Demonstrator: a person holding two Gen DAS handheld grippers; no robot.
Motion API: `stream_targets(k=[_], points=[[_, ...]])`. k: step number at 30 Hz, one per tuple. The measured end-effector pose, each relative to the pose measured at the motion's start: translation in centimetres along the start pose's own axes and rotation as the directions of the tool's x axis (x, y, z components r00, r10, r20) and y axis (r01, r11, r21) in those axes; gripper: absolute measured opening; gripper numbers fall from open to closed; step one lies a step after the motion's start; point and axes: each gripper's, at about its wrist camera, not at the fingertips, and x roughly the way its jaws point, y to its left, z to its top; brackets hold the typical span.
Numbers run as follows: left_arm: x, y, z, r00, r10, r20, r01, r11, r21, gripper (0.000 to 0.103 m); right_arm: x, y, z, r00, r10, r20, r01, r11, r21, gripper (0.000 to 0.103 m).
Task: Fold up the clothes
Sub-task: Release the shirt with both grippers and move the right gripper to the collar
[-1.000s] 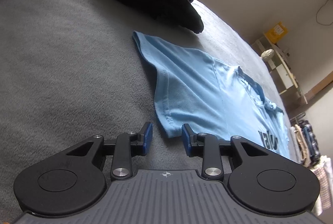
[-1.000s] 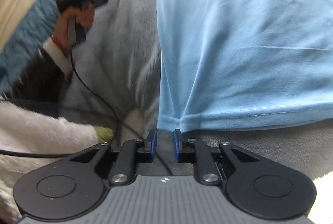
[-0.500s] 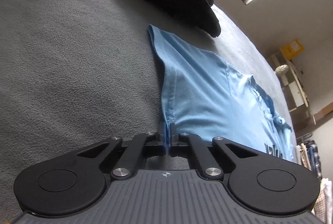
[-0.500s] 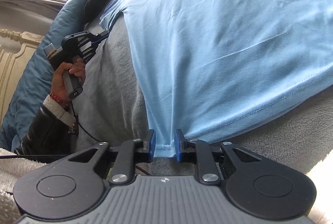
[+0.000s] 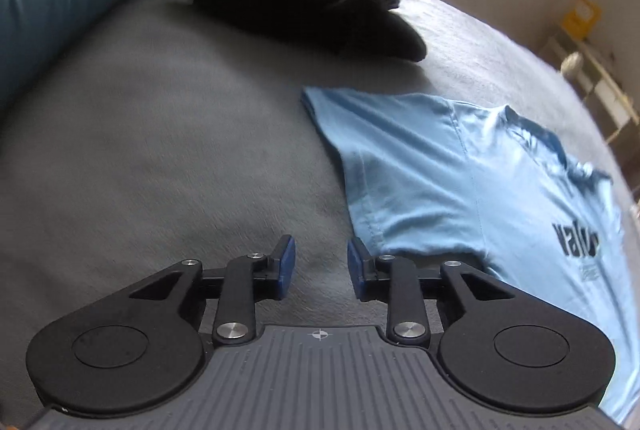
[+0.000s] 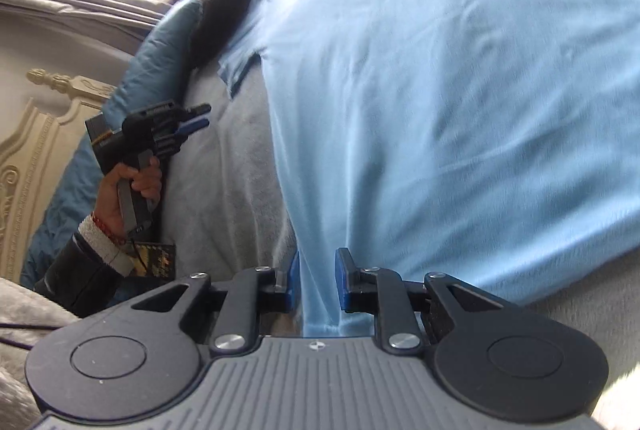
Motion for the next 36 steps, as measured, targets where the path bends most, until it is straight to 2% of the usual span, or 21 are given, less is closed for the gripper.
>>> stream_targets(k=[4, 6, 10, 12, 14, 17, 19, 24, 29, 30, 32, 36], points=[[-0.5, -4.1, 2.1, 0.999, 0.031, 0.029, -0.036, 0.984, 0.173, 0.035, -1.0, -1.0, 2.2, 0.997, 0.055, 0.047, -0.056, 0.998, 0.011, 0.021], [0.8, -6.9, 2.6, 0.999, 0.003, 0.043, -0.013, 0.973, 0.233, 0.037, -1.5, -1.3, 3.5, 0.996, 0.053, 0.072, -0.053, 0.999, 0.003, 0.021], [5.9, -12.0, 2.3, 0.995, -0.051, 0.081, 0.029, 0.967, 0.254, 0.038, -3.3, -0.6, 7.5, 0.984, -0.001, 0.177, 0.014, 0.997, -0.077, 0.021], [8.3, -13.5, 2.0, 0.993, -0.073, 0.091, 0.05, 0.971, 0.233, 0.038, -3.9, -0.1, 10.3, 0.97, -0.041, 0.239, 0.067, 0.993, -0.102, 0.021], [10.2, -14.5, 1.8, 0.989, -0.092, 0.114, 0.067, 0.976, 0.208, 0.038, -4.1, 0.7, 13.5, 0.949, -0.11, 0.297, 0.153, 0.98, -0.125, 0.021], [12.3, -14.7, 1.5, 0.982, -0.097, 0.162, 0.072, 0.985, 0.157, 0.038, -3.6, 1.1, 18.3, 0.904, -0.225, 0.362, 0.299, 0.941, -0.161, 0.021], [13.3, -14.2, 1.2, 0.977, -0.109, 0.184, 0.089, 0.99, 0.113, 0.038, -2.4, 1.0, 21.6, 0.88, -0.272, 0.388, 0.36, 0.917, -0.172, 0.021], [14.0, -12.4, -0.5, 0.937, -0.17, 0.306, 0.148, 0.985, 0.092, 0.038, 2.0, -0.6, 28.9, 0.818, -0.381, 0.43, 0.5, 0.841, -0.206, 0.021], [14.4, -10.9, -0.9, 0.909, -0.24, 0.34, 0.239, 0.97, 0.045, 0.041, 7.5, -2.9, 34.1, 0.766, -0.482, 0.426, 0.608, 0.758, -0.235, 0.02], [14.4, -10.8, -1.0, 0.908, -0.244, 0.341, 0.244, 0.969, 0.043, 0.041, 8.2, -3.4, 35.1, 0.76, -0.491, 0.425, 0.616, 0.754, -0.23, 0.02], [14.4, -10.8, -1.1, 0.906, -0.249, 0.343, 0.251, 0.967, 0.04, 0.042, 9.5, -4.1, 37.8, 0.765, -0.496, 0.411, 0.613, 0.756, -0.228, 0.019], [14.4, -10.6, -1.2, 0.901, -0.26, 0.347, 0.264, 0.964, 0.035, 0.044, 10.9, -5.0, 43.9, 0.766, -0.485, 0.422, 0.594, 0.786, -0.175, 0.02]])
